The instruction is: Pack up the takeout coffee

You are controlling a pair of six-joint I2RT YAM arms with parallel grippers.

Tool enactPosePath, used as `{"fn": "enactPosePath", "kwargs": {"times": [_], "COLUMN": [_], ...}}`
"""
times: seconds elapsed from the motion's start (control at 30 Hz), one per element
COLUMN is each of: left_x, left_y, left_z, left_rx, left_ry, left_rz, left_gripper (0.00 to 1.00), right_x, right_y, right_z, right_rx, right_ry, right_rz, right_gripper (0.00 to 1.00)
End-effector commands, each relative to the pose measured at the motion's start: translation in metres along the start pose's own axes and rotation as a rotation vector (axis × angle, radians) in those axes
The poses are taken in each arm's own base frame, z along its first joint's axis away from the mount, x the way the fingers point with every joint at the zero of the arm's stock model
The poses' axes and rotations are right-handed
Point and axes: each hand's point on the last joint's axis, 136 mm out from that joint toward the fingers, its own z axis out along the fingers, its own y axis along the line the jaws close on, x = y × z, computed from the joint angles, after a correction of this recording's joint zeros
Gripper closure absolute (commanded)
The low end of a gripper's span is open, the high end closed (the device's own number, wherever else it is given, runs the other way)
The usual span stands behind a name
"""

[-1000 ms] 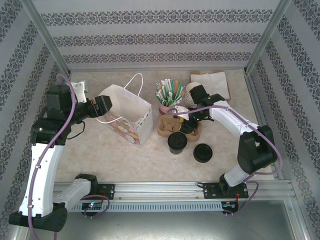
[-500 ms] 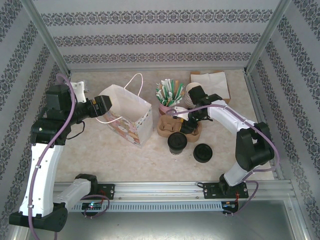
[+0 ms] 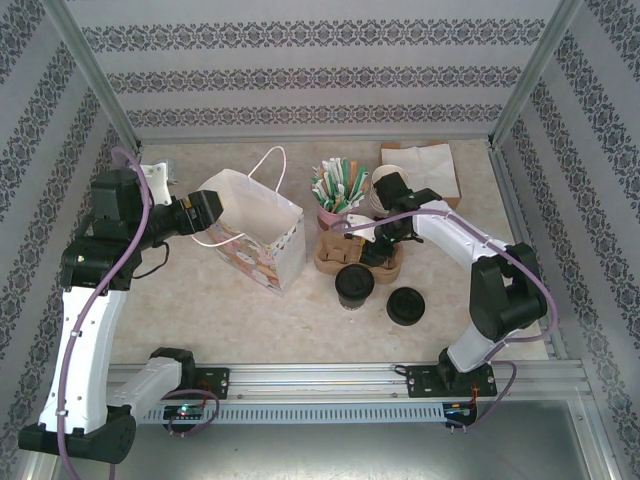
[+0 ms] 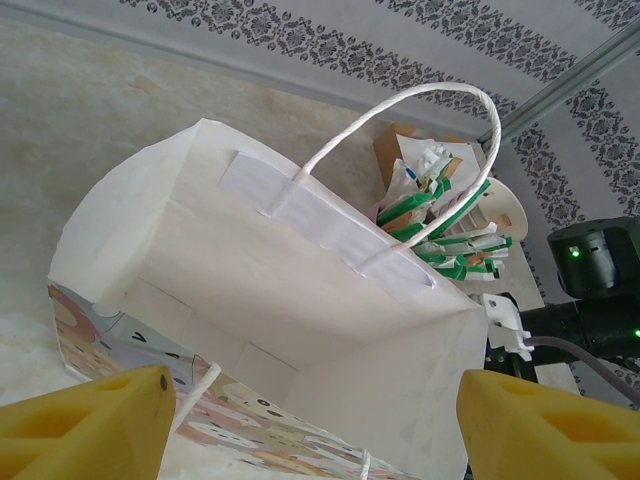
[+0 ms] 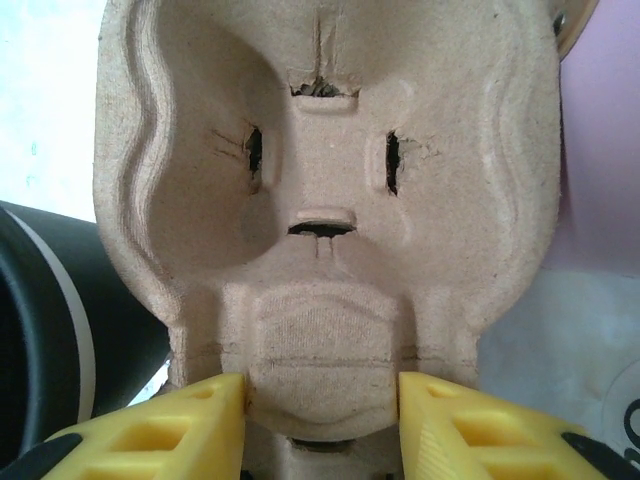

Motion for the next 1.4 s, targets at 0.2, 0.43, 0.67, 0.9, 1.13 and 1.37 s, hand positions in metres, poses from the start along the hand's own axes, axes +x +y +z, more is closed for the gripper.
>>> {"fn": "enactPosePath", "kwargs": {"times": [0.2,0.43,0.67,0.9,1.13,1.37], "left_x": [-0.008,-0.015,-0.023,-0.023,-0.022,-0.021], "left_y": [-0.003,0.005,0.009,0.008,0.006,0.005], "left_z": [-0.010,-0.017,-0.021,-0.020,-0.016,-0.016], "left_rx": [0.006,-0.068,-0.112,-0.108,-0.091,-0.085], "left_ry": [-0.042,-0.066,-0.076,-0.066,-0.054,-0.046], "left_rz": [0.004,0.032,0.065,0.066,0.060,0.061], "left_gripper": [0.25,0.25,0.24,0.24,0.24,0.24], "right_x": [-0.008,-0.008,-0.003,0.007,0.015,0.010], "right_y": [0.004,0.006,0.014,0.016,0.016,0.012], "right_z": [-0.019,-0.031,-0.038,-0.036,-0.026,-0.021], "right_rx": [0.059,0.089,0.102,0.101,0.073,0.026], "right_ry": [-0.030,-0.037,-0.032,0.005,0.031,0.041], "right_rz": [-0.023,-0.003,0.018,0.059,0.084,0.116], "right_gripper": [0.59,0.59,0.59,0.58,0.55,0.51]}}
